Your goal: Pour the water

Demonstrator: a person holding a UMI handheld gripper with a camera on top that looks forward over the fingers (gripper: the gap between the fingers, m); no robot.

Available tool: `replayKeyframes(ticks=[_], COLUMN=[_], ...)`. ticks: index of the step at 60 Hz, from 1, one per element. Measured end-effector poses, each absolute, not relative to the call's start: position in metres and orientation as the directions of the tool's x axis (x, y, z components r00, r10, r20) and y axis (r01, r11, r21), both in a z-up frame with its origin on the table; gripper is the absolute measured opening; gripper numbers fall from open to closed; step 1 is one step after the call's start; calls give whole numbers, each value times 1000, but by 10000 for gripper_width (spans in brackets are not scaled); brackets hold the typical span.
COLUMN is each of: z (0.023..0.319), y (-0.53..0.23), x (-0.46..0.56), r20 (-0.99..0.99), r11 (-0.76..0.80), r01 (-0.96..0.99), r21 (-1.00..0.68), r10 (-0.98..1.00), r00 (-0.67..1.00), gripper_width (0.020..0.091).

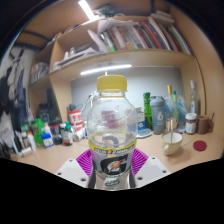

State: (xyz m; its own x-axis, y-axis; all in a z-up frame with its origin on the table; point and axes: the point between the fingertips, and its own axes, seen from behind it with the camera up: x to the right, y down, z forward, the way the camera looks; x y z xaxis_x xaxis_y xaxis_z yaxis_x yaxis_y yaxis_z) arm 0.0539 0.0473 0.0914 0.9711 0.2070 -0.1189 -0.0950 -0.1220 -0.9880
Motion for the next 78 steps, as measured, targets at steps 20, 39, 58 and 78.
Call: replayKeyframes(ticks=[20,39,58,78], z=[175,187,184,214], y=[114,155,161,144], x=[65,106,120,96], r20=[-955,-878,-779,-915], r11=[-418,-486,-482,-554], r01=[-866,-776,-689,-789], r21=[-276,402,541,266], r10=[224,36,22,111], r00=[196,-478,-627,-387], gripper_width=[460,462,460,459])
